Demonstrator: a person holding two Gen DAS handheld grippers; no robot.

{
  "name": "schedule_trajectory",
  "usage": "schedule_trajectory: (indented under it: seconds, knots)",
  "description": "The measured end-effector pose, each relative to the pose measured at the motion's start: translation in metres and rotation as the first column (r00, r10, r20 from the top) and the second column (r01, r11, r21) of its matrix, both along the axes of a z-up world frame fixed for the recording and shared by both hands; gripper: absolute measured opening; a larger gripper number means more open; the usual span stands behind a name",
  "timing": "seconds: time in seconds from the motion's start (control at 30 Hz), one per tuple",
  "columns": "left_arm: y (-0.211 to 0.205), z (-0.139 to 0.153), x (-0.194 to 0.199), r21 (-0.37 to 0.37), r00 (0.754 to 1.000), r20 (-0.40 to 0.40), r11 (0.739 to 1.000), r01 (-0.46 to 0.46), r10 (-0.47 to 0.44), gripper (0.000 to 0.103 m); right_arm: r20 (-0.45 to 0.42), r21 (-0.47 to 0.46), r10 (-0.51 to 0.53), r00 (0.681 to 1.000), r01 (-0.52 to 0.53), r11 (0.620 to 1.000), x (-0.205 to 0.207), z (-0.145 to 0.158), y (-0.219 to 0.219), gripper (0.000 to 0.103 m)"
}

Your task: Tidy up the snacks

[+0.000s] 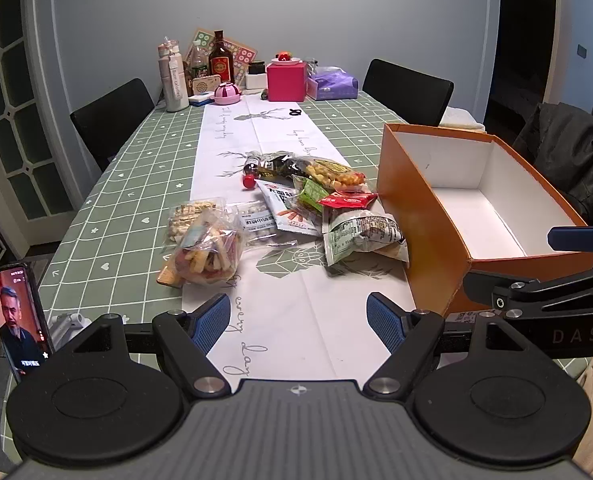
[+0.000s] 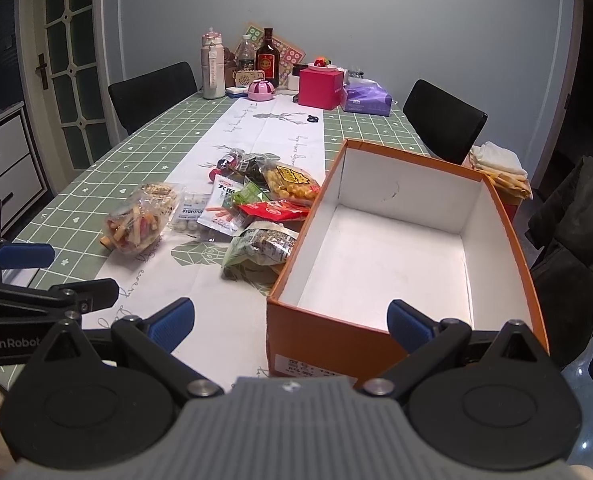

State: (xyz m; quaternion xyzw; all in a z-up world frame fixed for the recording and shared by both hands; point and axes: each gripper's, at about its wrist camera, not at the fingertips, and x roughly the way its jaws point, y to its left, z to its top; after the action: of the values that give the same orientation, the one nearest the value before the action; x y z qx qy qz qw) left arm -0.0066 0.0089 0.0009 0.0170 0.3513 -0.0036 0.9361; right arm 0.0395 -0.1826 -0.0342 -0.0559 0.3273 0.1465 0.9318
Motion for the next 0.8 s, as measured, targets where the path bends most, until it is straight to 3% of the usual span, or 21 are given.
schedule_trajectory:
  seconds: [0.8]
  knots:
    - [0.0012,0.0007,-0.0016,-0.003,1.000,-0.001,1.000,-0.010,0.010,0.091,0.009,-0.010,0.002,1.000,-0.002,1.000,-0.0019,0.0022,0.0033,0.100]
